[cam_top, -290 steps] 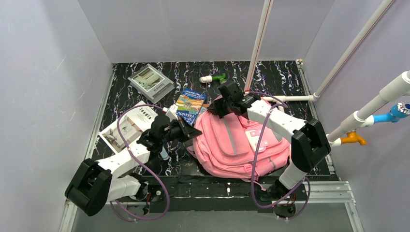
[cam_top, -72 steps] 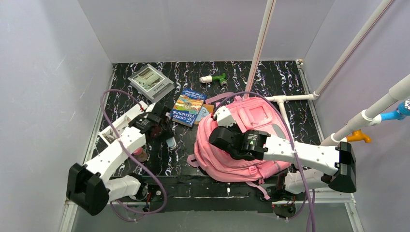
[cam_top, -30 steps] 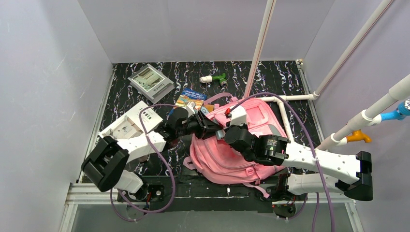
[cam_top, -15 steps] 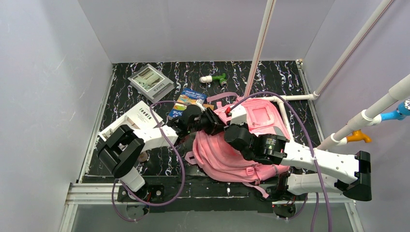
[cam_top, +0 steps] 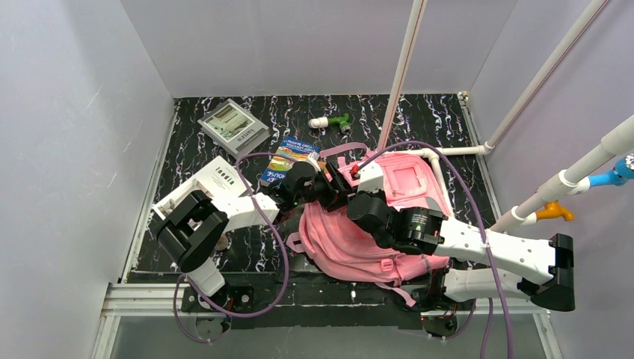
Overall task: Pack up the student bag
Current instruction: Place the stationery in the student bag.
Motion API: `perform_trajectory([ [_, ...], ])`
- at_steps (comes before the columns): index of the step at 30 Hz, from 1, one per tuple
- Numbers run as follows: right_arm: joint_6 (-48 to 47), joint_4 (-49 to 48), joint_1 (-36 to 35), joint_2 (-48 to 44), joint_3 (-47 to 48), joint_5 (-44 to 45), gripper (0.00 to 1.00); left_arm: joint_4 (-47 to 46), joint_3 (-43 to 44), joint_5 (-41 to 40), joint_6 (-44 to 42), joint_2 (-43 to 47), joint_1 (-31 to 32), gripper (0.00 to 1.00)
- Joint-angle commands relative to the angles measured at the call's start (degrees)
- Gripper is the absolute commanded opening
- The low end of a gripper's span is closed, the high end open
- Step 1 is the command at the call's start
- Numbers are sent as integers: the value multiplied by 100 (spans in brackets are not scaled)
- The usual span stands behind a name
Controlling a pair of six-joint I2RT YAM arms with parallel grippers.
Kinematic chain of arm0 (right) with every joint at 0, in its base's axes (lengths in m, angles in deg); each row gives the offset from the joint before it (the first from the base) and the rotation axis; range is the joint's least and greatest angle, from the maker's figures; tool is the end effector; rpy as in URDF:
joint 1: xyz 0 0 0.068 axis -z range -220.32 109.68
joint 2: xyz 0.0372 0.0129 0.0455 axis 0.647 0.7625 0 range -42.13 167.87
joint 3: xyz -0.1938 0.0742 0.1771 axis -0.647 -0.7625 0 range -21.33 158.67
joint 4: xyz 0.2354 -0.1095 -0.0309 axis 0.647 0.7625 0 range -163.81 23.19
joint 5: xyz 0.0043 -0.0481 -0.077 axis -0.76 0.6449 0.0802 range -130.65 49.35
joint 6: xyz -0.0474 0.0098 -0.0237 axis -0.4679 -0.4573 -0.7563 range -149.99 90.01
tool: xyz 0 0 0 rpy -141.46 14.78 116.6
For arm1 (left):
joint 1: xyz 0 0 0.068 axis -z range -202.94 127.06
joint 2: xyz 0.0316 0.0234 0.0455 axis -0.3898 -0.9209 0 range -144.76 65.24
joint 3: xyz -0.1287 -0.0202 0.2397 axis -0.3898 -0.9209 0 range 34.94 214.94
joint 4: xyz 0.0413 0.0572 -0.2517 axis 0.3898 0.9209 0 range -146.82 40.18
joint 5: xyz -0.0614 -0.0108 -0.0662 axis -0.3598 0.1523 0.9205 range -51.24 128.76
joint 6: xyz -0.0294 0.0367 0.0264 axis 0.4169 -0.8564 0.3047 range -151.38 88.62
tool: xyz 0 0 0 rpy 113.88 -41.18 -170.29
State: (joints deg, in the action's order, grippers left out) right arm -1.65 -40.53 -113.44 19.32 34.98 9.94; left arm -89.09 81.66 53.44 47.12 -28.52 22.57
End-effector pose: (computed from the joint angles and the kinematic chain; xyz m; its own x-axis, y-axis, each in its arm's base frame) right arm 0.0899 0.2015 0.3232 -0.3636 -0.1609 -0.9176 -0.2945 0.9543 -0.0506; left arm 0.2409 -0.2581 0.2109 -0.8801 -0.4568 -0.1294 -0.0033 0.2784 -0.9605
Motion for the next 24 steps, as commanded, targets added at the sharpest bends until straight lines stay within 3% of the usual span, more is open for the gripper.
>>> perform_trajectory([
  [1,128,-804,-97,-380,243,176,1,-64,169,171,-137,-132,-34,68],
  [5,139,-714,-104,-476,192,251,1,-28,-72,211,-300,193,-72,83],
  [9,149,-646,-97,-587,162,291,1,372,-343,236,-586,675,-94,82],
  [12,154,-618,-92,-640,125,315,1,860,-503,136,-872,1076,-93,76],
  [17,146,-576,-88,-694,139,331,1,1647,-445,37,-1301,1415,-95,49],
  [20,128,-585,-89,-689,166,336,1,1749,-344,71,-1354,1336,-88,38],
  [24,109,-633,-88,-637,200,290,1,1743,-35,188,-1289,913,-6,30],
])
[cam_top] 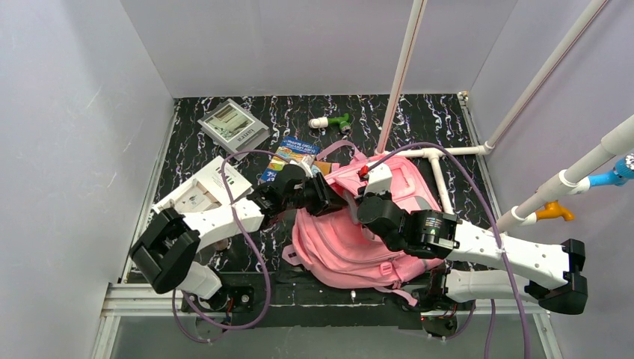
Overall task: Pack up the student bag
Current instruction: Place the stationery in the student bag.
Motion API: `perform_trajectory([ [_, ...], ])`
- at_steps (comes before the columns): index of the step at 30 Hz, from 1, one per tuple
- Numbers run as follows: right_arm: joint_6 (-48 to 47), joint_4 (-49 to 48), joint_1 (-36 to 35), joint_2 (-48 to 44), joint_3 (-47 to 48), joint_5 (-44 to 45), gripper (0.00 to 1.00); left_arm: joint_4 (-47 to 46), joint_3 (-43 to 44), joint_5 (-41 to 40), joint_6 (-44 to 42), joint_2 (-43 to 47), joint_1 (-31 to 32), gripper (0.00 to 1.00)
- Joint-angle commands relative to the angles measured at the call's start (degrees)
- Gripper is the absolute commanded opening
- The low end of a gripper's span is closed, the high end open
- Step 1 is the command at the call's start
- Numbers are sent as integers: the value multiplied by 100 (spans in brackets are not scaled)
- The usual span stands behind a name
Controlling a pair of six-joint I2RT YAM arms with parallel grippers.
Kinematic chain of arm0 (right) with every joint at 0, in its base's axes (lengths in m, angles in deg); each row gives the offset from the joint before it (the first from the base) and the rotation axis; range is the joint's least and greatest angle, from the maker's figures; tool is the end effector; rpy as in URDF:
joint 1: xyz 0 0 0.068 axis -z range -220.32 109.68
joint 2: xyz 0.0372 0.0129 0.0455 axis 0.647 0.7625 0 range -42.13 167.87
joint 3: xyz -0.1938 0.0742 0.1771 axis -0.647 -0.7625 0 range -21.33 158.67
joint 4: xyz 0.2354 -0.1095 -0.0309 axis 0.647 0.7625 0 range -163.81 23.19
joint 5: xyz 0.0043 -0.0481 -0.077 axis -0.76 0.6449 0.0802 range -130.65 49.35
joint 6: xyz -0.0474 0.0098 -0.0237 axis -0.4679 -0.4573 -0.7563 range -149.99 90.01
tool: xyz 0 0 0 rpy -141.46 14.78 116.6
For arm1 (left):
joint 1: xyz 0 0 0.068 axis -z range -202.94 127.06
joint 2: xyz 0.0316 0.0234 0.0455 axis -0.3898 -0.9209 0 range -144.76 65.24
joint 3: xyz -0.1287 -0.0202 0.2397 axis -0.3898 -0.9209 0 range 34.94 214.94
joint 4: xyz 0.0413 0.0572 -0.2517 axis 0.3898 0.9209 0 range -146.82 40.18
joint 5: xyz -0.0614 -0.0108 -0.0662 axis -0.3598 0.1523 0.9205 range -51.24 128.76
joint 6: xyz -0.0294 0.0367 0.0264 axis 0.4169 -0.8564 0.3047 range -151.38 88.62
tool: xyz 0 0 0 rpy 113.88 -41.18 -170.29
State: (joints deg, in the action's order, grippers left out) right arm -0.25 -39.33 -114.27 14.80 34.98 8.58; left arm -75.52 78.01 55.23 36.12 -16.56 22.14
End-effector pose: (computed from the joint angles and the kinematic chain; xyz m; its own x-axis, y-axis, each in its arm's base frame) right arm 0.0815 0.1859 0.3362 -0.3642 -0.0948 -0.9265 -0.3175 0.9479 0.0278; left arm 0.2135 -0.2284 0.2313 -0.8937 -0.3586 -0.2697 0.1083 0.4110 -0.9052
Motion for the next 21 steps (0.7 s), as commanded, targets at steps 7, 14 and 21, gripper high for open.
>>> perform_trajectory([
  [7,-26,-809,-6,-94,247,387,1,358,1314,215,-319,-1052,376,22],
  [14,-79,-798,-5,-146,170,507,1,759,917,49,-655,-382,288,30],
  [21,-73,-761,16,-125,6,631,1,2721,882,-781,-1923,848,243,54],
])
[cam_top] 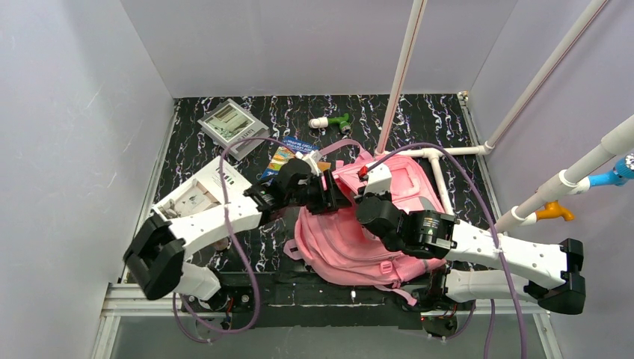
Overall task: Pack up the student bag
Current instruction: Place the stationery in the student bag, then pick up the personal item from the center of the board.
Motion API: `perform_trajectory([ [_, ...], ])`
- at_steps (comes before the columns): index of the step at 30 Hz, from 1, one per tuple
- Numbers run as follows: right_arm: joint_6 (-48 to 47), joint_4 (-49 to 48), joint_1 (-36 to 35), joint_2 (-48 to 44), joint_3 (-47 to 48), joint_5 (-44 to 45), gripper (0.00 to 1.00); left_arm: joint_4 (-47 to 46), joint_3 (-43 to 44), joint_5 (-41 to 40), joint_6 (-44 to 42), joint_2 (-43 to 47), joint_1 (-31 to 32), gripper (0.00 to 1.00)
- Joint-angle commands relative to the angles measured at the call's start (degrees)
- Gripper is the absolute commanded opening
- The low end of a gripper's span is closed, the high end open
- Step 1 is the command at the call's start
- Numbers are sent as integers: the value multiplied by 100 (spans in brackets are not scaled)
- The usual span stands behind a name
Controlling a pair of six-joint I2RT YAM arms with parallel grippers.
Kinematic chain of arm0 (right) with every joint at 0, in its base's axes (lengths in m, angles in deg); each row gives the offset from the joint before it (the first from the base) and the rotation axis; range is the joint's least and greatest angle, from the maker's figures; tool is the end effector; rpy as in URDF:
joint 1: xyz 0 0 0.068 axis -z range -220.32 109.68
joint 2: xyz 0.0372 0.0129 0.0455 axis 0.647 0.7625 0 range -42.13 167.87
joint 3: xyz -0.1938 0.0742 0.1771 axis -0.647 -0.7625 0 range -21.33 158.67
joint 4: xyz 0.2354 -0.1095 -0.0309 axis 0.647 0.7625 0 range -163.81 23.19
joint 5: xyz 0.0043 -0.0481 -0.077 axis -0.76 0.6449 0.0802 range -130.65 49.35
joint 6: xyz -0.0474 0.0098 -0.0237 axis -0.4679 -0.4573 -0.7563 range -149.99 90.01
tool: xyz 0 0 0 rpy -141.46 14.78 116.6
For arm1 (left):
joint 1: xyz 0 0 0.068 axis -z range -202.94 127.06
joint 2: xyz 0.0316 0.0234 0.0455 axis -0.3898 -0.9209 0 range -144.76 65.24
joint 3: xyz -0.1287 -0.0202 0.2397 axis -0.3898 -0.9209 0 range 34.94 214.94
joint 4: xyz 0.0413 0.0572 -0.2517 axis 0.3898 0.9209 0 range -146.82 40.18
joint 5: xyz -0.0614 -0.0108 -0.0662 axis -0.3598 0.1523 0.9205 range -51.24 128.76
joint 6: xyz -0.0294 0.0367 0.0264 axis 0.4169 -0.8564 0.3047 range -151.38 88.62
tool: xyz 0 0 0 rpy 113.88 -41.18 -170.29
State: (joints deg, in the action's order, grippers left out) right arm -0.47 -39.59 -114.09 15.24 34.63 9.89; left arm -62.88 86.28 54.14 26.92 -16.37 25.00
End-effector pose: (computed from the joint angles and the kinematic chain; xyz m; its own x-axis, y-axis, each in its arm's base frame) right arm 0.0830 0.1869 0.3335 -0.3558 -0.1023 -0.9290 -0.2983 0.9544 0.0092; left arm 0.2087 -0.2454 0.2585 -0.8913 -0.2368 -0.3867 0.2275 0.5040 -0.8332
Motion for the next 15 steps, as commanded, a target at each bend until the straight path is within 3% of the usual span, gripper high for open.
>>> perform_trajectory([
  [1,-49,-740,3,-153,19,488,1,1757,106,-861,-1221,1035,-53,59],
  [5,-84,-838,12,-43,-71,366,1,2669,428,-1092,-1883,1631,-78,74],
  [9,-110,-981,13,29,-174,275,1,3693,734,-1432,-2350,2170,-80,82],
  [15,-211,-1083,26,39,-204,176,1,5670,1339,-3224,-2824,2741,-95,89],
])
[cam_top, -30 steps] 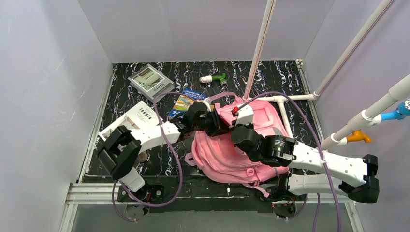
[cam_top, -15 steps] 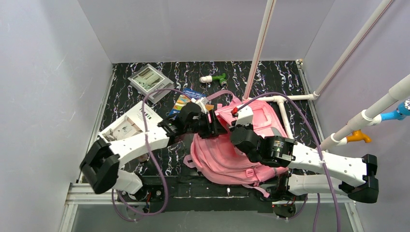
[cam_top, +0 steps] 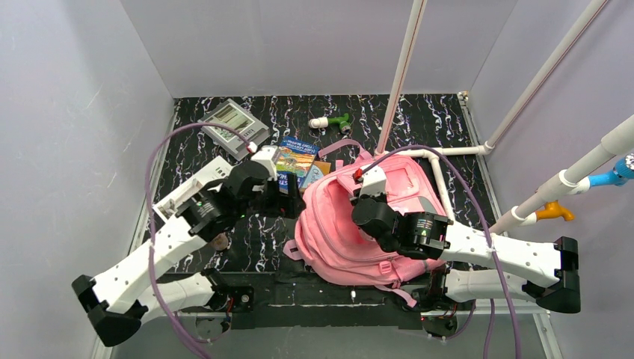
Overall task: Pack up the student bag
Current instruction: Pick up the personal item from the center of the board.
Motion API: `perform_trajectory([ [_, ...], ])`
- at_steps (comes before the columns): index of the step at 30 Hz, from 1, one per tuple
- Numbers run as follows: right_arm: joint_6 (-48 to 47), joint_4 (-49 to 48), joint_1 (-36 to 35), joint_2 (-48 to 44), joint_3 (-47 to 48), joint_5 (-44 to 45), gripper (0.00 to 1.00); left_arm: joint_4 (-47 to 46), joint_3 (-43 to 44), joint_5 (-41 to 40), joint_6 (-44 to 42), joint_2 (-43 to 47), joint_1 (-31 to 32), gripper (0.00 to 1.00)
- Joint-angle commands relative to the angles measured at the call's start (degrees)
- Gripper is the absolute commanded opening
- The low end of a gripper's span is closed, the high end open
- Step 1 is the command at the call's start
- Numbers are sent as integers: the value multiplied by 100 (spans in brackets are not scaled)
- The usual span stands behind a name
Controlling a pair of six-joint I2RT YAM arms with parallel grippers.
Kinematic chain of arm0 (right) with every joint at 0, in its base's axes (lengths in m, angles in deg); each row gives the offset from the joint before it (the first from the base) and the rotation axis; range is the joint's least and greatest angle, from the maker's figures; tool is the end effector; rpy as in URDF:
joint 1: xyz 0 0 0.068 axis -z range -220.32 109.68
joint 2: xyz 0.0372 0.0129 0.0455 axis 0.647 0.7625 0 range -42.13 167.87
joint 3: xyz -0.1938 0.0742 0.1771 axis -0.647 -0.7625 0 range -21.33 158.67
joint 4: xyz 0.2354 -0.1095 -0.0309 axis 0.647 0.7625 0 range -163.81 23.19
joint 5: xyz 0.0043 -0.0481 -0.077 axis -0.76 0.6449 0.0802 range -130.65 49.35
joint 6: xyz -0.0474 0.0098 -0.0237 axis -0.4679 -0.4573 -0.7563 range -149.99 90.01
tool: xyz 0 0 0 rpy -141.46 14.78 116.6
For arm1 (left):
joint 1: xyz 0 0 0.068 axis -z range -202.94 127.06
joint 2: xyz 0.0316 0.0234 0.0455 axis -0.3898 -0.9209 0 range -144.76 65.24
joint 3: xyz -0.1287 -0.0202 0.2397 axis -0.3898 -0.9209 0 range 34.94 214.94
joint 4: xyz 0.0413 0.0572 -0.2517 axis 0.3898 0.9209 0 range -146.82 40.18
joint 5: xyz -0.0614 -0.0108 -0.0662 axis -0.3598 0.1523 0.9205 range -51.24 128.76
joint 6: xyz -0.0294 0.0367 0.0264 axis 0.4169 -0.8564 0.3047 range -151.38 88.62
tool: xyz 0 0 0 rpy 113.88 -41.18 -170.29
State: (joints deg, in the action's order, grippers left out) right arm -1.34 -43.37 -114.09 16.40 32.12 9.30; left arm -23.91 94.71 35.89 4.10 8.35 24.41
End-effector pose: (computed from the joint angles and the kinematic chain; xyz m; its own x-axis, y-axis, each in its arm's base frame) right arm 0.0850 0.1945 0.3205 -0.3551 -0.1164 -0.9276 -0.3117 0.9502 0.0000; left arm 0.1451 -0.1549 0.3519 -0.6855 -0.1116 -0.7195 0.3774 0.7906 -0.4822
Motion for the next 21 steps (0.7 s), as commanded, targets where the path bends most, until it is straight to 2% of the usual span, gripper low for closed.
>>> perform_trajectory([
  [1,-139,-701,30,-85,51,224,1,2077,625,-1610,-575,266,-39,89],
  [4,-190,-674,36,-120,52,196,1,2982,1026,-2177,-529,144,-55,89],
  [8,-204,-602,39,-121,120,124,1,4176,1413,-2944,-118,-113,-144,95],
  [12,-179,-623,39,-147,71,61,1,5010,1537,-3780,335,-303,-542,98],
  [17,-209,-637,40,-154,71,-20,1,4980,1237,-3595,343,-567,-1727,98],
  [21,-279,-573,48,-208,113,30,1,4578,828,-3291,365,-631,-2296,98],
])
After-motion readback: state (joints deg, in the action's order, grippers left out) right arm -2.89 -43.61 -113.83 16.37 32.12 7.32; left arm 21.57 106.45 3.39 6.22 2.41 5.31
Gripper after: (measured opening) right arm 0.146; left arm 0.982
